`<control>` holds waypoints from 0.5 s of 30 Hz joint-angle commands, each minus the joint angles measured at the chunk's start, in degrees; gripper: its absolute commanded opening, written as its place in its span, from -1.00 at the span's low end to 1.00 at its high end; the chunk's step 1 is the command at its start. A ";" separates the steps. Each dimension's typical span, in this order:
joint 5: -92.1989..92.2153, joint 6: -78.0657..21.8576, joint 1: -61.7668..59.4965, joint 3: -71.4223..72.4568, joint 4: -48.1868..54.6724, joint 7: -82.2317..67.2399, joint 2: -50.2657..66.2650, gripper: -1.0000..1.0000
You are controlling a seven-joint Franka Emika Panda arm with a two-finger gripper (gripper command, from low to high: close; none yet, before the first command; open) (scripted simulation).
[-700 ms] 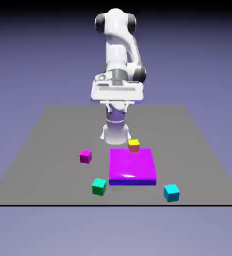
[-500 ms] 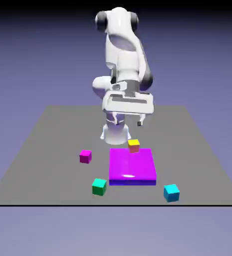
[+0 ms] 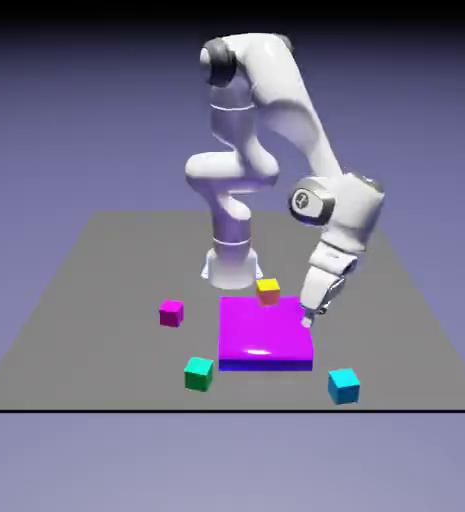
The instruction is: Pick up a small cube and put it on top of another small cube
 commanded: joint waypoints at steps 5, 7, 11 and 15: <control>-8.43 -10.08 0.46 5.37 7.60 -3.13 10.38 0.00; -11.81 -14.12 0.64 7.52 10.64 -4.39 14.54 0.00; -18.55 -22.18 1.01 11.81 16.73 -6.89 22.84 0.00; -25.29 -30.24 1.37 16.11 22.80 -9.40 31.14 0.00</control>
